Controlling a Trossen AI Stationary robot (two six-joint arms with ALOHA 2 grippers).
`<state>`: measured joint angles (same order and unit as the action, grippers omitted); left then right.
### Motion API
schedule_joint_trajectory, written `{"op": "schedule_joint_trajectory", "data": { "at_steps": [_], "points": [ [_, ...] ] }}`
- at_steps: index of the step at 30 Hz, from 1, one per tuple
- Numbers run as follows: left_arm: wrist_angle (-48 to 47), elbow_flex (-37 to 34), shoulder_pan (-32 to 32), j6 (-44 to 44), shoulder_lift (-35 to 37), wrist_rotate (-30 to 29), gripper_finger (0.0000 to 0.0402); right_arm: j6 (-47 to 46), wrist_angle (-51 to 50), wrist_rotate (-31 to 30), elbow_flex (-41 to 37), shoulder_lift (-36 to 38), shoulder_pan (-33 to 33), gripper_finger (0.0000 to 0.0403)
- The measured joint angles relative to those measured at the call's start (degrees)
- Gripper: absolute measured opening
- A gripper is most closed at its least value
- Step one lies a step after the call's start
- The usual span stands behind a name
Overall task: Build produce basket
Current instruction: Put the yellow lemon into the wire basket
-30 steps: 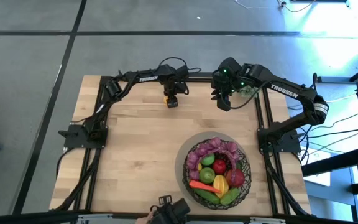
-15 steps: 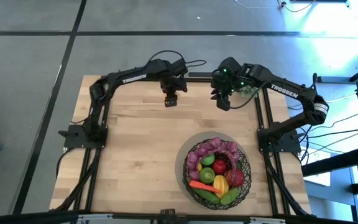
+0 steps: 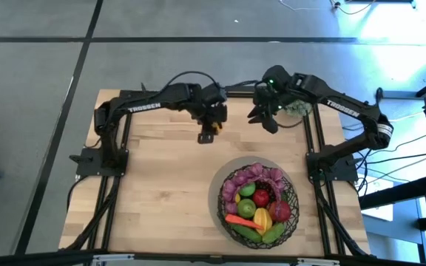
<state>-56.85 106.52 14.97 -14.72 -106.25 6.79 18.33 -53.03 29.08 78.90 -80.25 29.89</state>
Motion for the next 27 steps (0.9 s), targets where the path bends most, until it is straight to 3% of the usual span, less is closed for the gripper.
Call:
{"op": "schedule_joint_trajectory", "data": {
  "at_steps": [10, 15, 19, 27],
  "points": [
    [11.8, 0.0, -9.4, 11.3, 0.2, -0.2, 0.0187, -2.9, -2.9, -3.0, 0.3, 13.5, -6.2, 0.0118],
    [25.0, 0.0, -14.4, 16.8, 0.2, 5.9, 0.0187, -3.2, -6.8, -7.0, 0.3, 18.3, -8.4, 0.0118],
    [32.8, 0.0, -18.0, 20.3, -0.6, 5.7, 0.0187, -2.8, -10.0, -8.4, 0.3, 20.5, -9.7, 0.0118],
    [37.4, 0.1, -22.5, 25.1, -4.8, 4.7, 0.0188, -3.3, -12.0, -7.6, 0.3, 24.7, -11.4, 0.0118]
  ]
}}
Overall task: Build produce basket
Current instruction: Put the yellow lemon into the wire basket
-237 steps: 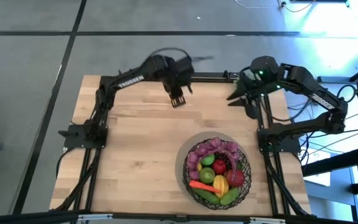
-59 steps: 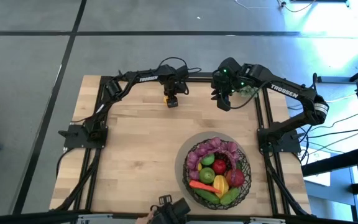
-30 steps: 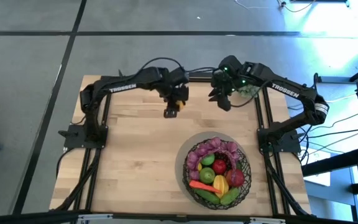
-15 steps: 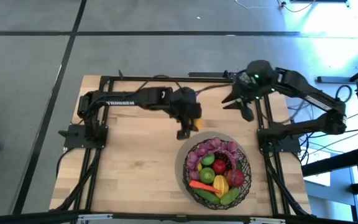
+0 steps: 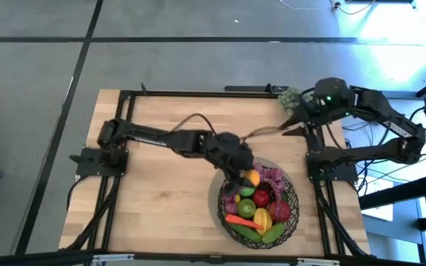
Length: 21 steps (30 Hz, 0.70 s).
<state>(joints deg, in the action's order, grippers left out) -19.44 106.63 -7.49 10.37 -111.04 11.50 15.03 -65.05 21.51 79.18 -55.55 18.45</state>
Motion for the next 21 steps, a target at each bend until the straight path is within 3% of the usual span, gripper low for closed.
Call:
{"op": "schedule_joint_trajectory", "data": {
  "at_steps": [7, 17, 21],
  "points": [
    [-0.6, -0.3, -1.5, -1.8, -3.9, 0.5, 0.0188, -3.2, 1.3, -0.4, 0.0, 1.1, 0.0, 0.0118],
    [11.0, 0.1, -3.0, -2.0, -10.9, 3.2, 0.0188, -4.3, 1.6, -0.5, 0.0, 0.6, 0.0, 0.0118],
    [10.5, -0.1, -3.4, -2.0, -13.0, 2.9, 0.0188, -4.3, 2.1, -0.5, 0.0, 0.5, 0.0, 0.0118]
  ]
}}
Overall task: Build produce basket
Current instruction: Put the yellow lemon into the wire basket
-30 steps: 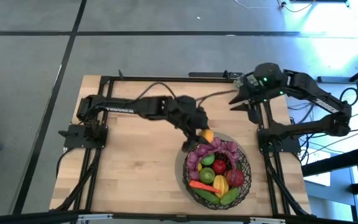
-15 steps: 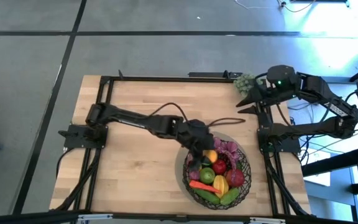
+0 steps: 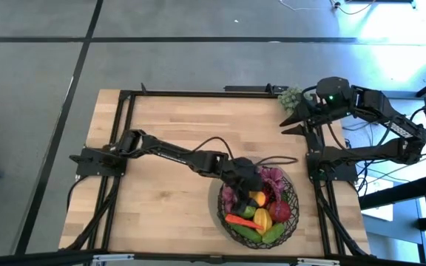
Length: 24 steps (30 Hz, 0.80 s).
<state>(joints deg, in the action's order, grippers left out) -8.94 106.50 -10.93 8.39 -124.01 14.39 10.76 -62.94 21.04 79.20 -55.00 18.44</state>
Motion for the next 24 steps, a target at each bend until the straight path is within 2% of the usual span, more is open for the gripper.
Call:
{"op": "schedule_joint_trajectory", "data": {
  "at_steps": [11, 24],
  "points": [
    [0.0, 0.1, -0.5, -1.4, -3.5, -4.6, 0.0188, 0.1, 0.2, 0.0, 0.0, 0.0, 0.0, 0.0118],
    [-2.0, 0.0, -0.4, 0.9, -4.3, -4.3, 0.0195, 0.4, 0.2, 0.0, 0.0, 0.0, 0.0, 0.0118]
  ]
}}
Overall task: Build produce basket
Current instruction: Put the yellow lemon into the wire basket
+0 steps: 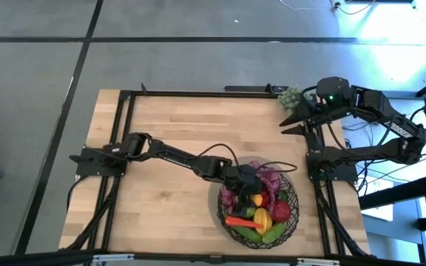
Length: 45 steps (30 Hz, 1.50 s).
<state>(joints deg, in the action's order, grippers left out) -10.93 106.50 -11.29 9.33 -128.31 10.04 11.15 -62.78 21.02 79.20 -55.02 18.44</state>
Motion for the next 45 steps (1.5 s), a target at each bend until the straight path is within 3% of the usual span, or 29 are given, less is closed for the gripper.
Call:
{"op": "schedule_joint_trajectory", "data": {
  "at_steps": [8, 33, 45],
  "points": [
    [-0.1, 0.0, 0.0, 2.0, 0.0, 0.2, 0.0213, 1.3, 0.0, 0.0, 0.0, 0.0, 0.0, 0.0118],
    [-0.1, 0.0, 0.2, 3.7, 0.0, 0.5, 0.0215, 1.3, -0.1, 0.1, 0.0, 0.0, 0.0, 0.0118],
    [-1.2, 0.0, 1.4, 3.8, 0.0, 2.8, 0.0215, -0.3, -8.2, 12.3, 0.0, 0.0, 0.0, 0.0118]
  ]
}}
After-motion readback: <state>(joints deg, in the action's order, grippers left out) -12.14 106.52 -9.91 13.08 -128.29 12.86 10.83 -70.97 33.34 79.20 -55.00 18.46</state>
